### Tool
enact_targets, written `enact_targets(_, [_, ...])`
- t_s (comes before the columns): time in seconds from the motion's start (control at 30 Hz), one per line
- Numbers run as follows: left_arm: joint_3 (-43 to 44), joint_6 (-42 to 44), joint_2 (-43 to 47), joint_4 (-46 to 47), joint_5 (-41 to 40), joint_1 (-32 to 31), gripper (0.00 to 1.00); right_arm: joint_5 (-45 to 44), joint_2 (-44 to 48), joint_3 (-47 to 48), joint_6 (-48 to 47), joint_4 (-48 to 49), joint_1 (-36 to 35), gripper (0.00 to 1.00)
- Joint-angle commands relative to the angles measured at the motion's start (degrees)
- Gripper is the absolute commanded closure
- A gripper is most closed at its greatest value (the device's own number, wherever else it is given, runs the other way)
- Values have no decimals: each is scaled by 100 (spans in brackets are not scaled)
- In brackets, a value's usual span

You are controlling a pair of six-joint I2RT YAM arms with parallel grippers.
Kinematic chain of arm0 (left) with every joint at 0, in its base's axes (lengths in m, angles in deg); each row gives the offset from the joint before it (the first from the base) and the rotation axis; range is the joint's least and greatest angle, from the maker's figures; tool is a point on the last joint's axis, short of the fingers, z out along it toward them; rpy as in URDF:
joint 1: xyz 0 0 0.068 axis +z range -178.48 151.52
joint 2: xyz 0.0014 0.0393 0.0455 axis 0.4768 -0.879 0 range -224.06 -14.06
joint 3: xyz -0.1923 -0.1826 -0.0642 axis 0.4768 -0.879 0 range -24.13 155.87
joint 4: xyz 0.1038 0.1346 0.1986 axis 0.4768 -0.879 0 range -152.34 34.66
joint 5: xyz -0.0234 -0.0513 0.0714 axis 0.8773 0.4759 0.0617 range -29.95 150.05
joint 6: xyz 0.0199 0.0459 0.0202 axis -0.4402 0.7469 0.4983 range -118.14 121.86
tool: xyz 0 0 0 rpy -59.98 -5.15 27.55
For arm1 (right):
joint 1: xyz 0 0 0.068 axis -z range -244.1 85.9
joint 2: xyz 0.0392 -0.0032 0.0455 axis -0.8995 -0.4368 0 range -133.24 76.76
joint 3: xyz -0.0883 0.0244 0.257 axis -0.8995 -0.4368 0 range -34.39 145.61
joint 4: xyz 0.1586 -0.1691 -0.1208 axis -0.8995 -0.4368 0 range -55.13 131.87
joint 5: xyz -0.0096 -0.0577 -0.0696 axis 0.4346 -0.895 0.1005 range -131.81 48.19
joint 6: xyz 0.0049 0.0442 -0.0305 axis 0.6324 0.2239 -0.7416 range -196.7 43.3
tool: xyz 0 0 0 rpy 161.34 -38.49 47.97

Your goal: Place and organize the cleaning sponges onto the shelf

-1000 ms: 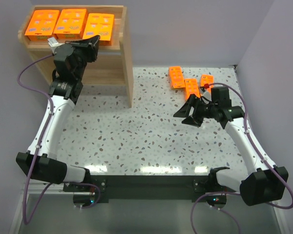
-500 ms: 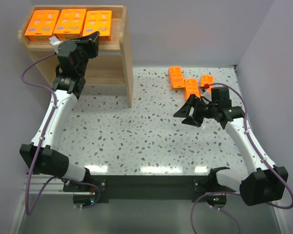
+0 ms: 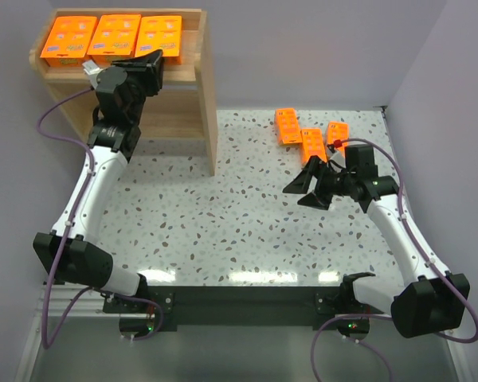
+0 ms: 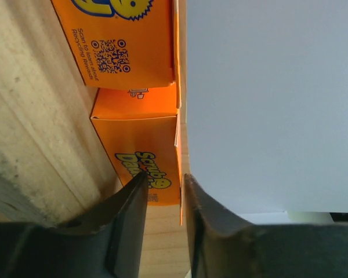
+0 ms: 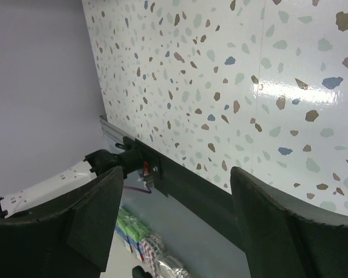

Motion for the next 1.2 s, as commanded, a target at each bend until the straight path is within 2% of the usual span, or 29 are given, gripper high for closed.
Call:
enact_targets(0.0, [-37, 312, 16, 274, 127, 38, 60, 188, 72, 20, -52, 99, 16, 21])
enact_targets(0.1, [-72, 488, 147, 502, 189, 29, 47, 179, 72, 38, -70, 91, 25, 20])
enact_targets(0.2, [-212, 698, 376, 660, 294, 29, 39, 179, 63, 29, -79, 91, 25, 19])
enact_targets(0.47, [-1178, 1262, 1553, 1152, 1452, 11, 27, -84, 19, 82, -158, 108, 69, 18])
enact_targets(0.57, [-1740, 1595, 2203, 1179, 1962, 20, 25, -557, -60, 257, -376, -75, 69, 17])
enact_targets(0.67, [-2364, 2087, 2880, 1180, 2533, -32, 23, -1602, -165, 626, -824, -427, 69, 16])
enact_targets(0.77, [-2962, 2623, 3451, 767, 2999, -50, 21, -2841, -455, 1021, -1219, -560, 77, 13])
enact_targets(0.83, [-3548, 2887, 3837, 557, 3212, -59, 21, -3717, -849, 1337, -1370, -534, 69, 12])
enact_targets(0.97, [-4719, 2976, 4410, 476, 3774, -94, 21, -4688, -1816, 2057, -1678, -586, 77, 9])
enact_targets(1.03, [-5307, 2958, 4742, 415, 3906, -103, 22, -4716, -2421, 2524, -1792, -534, 77, 7])
enact_targets(1.17, [-5846, 3037, 5236, 91, 4012, -121, 22, -4804, -3029, 2789, -2495, 423, 69, 5])
